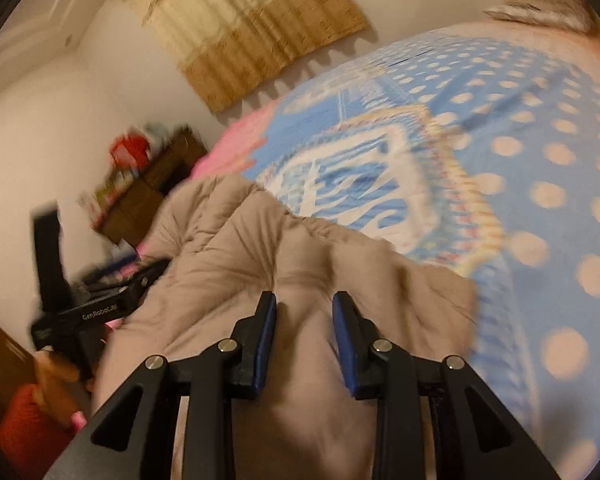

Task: Fold large clothes
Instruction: 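Lift the jacket bundle with both tools and carry it off the bed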

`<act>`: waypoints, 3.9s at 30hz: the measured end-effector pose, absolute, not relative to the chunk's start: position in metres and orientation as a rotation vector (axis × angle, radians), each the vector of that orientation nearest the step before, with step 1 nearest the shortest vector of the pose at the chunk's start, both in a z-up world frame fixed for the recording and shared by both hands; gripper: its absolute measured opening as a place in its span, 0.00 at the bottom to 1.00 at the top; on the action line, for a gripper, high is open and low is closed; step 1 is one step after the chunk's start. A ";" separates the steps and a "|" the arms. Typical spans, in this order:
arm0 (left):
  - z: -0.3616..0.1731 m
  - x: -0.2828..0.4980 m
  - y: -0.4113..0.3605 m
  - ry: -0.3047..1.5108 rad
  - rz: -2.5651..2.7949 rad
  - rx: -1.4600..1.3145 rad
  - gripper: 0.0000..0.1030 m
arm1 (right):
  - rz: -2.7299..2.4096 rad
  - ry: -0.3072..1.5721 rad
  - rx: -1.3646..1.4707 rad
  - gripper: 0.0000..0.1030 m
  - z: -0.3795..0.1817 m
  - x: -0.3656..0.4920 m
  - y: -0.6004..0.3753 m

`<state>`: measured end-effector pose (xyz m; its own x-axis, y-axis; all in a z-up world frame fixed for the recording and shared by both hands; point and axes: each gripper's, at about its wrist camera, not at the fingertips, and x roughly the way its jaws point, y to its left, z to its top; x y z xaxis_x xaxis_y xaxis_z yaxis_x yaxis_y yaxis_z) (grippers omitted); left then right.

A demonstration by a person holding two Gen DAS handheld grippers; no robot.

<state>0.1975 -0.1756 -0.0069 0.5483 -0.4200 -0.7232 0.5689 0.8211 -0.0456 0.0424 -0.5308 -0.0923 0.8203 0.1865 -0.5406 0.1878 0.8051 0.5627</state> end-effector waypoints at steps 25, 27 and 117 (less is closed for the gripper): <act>-0.066 0.234 -0.144 1.045 -0.976 -0.314 1.00 | 0.499 0.490 1.217 0.82 -0.153 0.053 -0.593; -0.065 0.235 -0.140 1.041 -0.988 -0.313 1.00 | 0.539 0.414 1.276 0.82 -0.159 0.042 -0.599; 0.014 0.084 -0.145 0.712 -0.795 -0.071 0.52 | 0.501 0.431 0.893 0.54 -0.080 -0.032 -0.407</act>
